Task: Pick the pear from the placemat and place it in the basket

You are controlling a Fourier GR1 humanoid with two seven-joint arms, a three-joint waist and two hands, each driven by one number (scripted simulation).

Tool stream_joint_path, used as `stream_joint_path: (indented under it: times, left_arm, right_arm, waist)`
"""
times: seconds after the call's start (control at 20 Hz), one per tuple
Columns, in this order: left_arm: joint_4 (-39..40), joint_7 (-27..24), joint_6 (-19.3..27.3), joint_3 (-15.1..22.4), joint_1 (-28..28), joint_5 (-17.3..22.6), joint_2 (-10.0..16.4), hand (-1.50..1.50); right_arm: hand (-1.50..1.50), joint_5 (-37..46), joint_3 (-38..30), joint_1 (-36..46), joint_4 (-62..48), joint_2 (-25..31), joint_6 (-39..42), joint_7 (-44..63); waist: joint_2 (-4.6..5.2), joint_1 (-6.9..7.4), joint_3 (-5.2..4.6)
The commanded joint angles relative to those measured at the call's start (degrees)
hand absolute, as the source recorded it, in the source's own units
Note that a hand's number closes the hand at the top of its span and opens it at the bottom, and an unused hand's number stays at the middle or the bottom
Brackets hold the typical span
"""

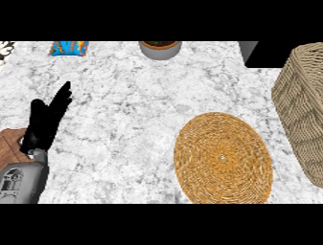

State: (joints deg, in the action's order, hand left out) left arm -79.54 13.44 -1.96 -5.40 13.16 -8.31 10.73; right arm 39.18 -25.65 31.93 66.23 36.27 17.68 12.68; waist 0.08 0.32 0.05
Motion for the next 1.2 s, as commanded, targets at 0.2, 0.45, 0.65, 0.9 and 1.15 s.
stream_joint_path:
  times: [0.2, 0.45, 0.65, 0.9, 1.15]
  left_arm:
    - [1.29, -0.22, 1.13, 0.06, 0.12, -1.08, -0.71, 0.00]
    - [0.52, -1.84, 0.22, 0.34, -2.53, -0.41, -1.12, 0.00]
    - [0.45, 0.58, -0.08, -1.01, 0.68, 0.09, 0.36, 0.00]
    - [-0.13, 2.31, -0.32, -0.85, 1.28, 0.23, 0.24, 0.00]
    - [-1.15, -0.58, -0.23, -1.07, -2.30, 0.05, 0.24, 0.00]
  right_arm:
    - [-1.50, -4.80, -5.96, -2.05, -2.20, -3.07, -10.81, -7.26]
    - [-1.50, -6.77, -11.49, 1.52, -0.54, 0.69, -14.99, -3.47]
    - [-1.50, -11.20, -16.82, -3.49, 3.13, 2.29, -13.94, -1.45]
    - [-1.50, -17.59, -25.95, -7.67, -7.50, 9.75, -10.32, -6.91]
    - [-1.50, -24.34, -34.04, -17.37, -8.41, 13.86, -3.01, -11.47]
  waist:
    - [-0.01, -0.47, -0.02]
    - [-0.07, -0.25, -0.05]
    - [-0.29, -1.04, -0.06]
    - [-0.09, -0.99, 0.01]
    - [-0.28, -1.49, -0.02]
